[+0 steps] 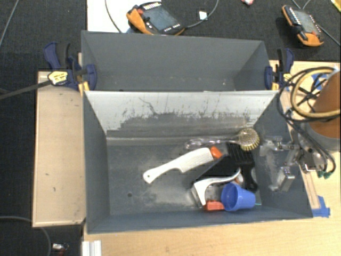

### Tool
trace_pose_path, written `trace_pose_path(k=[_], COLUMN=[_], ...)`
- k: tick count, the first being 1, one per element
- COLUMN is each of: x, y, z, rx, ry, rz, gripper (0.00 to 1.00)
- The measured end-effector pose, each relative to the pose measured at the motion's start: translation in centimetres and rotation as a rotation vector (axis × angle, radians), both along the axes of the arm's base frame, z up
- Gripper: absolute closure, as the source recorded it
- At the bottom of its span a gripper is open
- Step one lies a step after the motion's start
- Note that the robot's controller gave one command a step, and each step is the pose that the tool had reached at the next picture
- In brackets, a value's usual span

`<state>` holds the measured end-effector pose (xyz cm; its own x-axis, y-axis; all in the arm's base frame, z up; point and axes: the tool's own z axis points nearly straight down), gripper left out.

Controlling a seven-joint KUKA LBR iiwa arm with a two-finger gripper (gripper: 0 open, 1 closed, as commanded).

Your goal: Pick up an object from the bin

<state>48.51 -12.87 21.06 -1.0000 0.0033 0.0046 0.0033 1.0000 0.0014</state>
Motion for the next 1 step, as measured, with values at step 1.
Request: trace_pose_path(k=[1], x=[0.18], y=[0.04], z=[0.38], rx=[-0.002], ry=[-0.008], rz=[0.006], gripper=[0.00])
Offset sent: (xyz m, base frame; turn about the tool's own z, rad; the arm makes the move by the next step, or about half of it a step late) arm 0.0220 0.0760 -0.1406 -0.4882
